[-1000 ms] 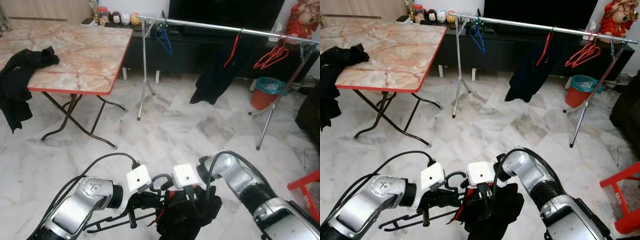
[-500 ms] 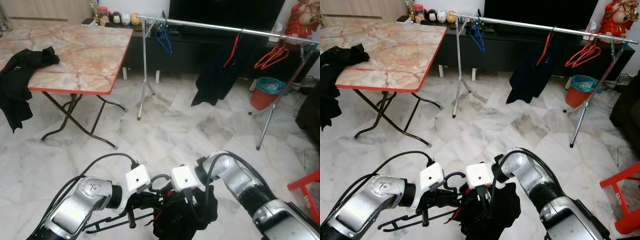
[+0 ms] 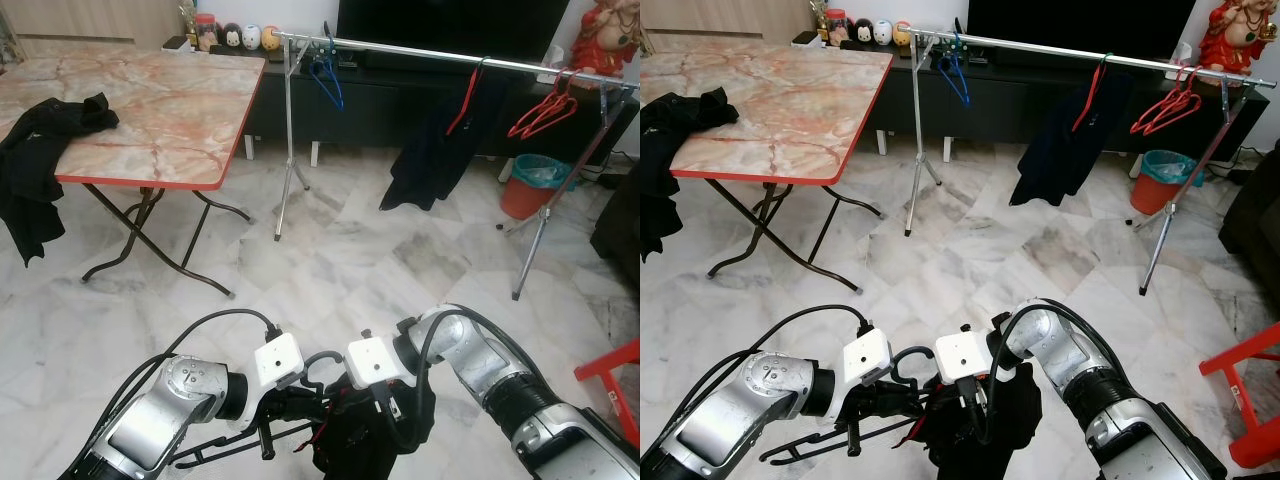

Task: Hang hanger

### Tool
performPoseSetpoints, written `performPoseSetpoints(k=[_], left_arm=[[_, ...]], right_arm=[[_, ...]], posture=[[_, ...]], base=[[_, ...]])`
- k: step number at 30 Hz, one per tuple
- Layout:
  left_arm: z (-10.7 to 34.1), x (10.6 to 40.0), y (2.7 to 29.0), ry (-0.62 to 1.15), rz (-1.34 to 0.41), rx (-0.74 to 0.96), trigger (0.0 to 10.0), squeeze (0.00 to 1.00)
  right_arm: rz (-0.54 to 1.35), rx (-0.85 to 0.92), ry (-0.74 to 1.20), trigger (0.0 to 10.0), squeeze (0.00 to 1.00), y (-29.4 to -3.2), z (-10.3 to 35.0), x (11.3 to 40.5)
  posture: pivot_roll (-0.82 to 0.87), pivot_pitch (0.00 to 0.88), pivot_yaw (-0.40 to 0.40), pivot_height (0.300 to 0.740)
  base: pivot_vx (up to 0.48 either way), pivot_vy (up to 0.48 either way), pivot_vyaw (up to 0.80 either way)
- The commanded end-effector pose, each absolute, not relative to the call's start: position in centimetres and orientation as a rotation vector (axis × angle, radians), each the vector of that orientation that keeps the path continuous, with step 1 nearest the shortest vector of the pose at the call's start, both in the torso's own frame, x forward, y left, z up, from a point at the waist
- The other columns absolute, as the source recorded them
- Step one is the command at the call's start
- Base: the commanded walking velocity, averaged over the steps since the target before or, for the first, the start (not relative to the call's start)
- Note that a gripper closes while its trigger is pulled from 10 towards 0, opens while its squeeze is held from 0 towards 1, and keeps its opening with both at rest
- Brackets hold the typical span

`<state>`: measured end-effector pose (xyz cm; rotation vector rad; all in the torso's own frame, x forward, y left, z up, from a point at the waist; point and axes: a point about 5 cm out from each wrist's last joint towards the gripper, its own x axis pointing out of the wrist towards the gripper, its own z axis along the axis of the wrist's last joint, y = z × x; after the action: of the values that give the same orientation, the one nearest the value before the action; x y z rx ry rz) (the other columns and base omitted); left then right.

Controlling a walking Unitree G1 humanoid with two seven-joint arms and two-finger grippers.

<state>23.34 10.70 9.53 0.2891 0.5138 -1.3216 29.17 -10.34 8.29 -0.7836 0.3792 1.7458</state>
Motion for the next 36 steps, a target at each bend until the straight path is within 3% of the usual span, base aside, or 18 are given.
performPoseSetpoints(k=[1, 2, 3, 14, 19, 27, 28, 29, 32, 33, 34, 35, 36], left_arm=[[10.4, 23.6, 10.7, 0.458, -1.334, 0.312, 10.0, 0.79], [10.4, 23.6, 10.7, 0.457, -1.335, 0.311, 10.0, 0.79], [10.4, 23.7, 10.7, 0.457, -1.332, 0.301, 10.0, 1.0], [11.3, 23.9, 12.3, 0.475, -1.305, 0.338, 10.0, 1.0], [11.1, 23.7, 14.2, 0.535, -1.266, 0.429, 10.0, 1.0], [11.3, 25.5, 15.9, 0.499, -1.076, 0.434, 10.0, 1.0], [11.3, 26.5, 16.6, 0.47, -0.957, 0.463, 10.0, 1.0], [11.3, 27.6, 17.4, 0.442, -0.835, 0.466, 10.0, 0.0], [11.4, 28.7, 18.1, 0.4, -0.697, 0.463, 10.0, 0.0], [11.6, 29.3, 18.6, 0.373, -0.6, 0.447, 10.0, 0.0], [11.7, 29.8, 19.0, 0.357, -0.533, 0.434, 10.0, 0.0], [11.9, 30.4, 19.5, 0.336, -0.435, 0.402, 10.0, 0.0], [12.1, 30.7, 19.9, 0.315, -0.367, 0.383, 10.0, 0.0]], right_arm=[[1.767, -0.817, 0.409, 0.0, 0.0, -10.7, 7.9, 28.8], [1.766, -0.82, 0.411, 0.0, 0.0, -10.7, 7.9, 28.8], [1.764, -0.822, 0.412, 0.0, 0.0, -10.7, 7.8, 28.8], [1.735, -0.862, 0.434, 0.0, 0.0, -10.8, 7.4, 29.0], [1.597, -0.938, 0.459, 0.0, 0.0, -11.8, 7.2, 30.1], [1.38, -0.969, 0.502, 0.0, 0.0, -14.2, 7.1, 31.5], [1.286, -0.96, 0.504, 0.0, 0.0, -15.0, 7.1, 32.0], [1.196, -0.951, 0.485, 0.0, 0.0, -15.7, 7.2, 32.4], [1.072, -0.903, 0.465, 0.0, 0.0, -16.3, 7.4, 33.1], [0.987, -0.883, 0.454, 8.1, 0.0, -16.7, 7.5, 33.5], [0.929, -0.871, 0.447, 8.1, 0.0, -17.0, 7.6, 33.8], [0.842, -0.849, 0.445, 10.0, 0.0, -17.4, 7.7, 34.1], [0.771, -0.831, 0.445, 10.0, 0.0, -17.8, 7.7, 34.4]], posture=[[0.18, 0.0, -0.057, 0.74], [0.18, 0.0, -0.057, 0.74], [0.18, 0.0, -0.057, 0.74], [0.2, 0.0, -0.058, 0.74], [0.2, 0.0, -0.057, 0.74], [0.19, 0.0, -0.056, 0.74], [0.19, 0.0, -0.057, 0.74], [0.18, 0.0, -0.057, 0.74], [0.18, 0.0, -0.055, 0.74], [0.17, 0.0, -0.053, 0.74], [0.17, 0.0, -0.053, 0.74], [0.17, 0.0, -0.051, 0.74], [0.17, 0.0, -0.05, 0.74]], base=[[0.0, 0.0, 0.0], [0.0, 0.0, 0.0], [0.0, 0.0, 0.0], [0.0, 0.0, 0.0], [0.0, 0.0, 0.0], [0.0, 0.0, 0.0], [0.0, 0.0, 0.0], [0.0, 0.0, 0.0], [0.0, 0.0, 0.0], [0.0, 0.0, 0.0], [0.0, 0.0, 0.0], [0.0, 0.0, 0.0], [0.0, 0.0, 0.0]])
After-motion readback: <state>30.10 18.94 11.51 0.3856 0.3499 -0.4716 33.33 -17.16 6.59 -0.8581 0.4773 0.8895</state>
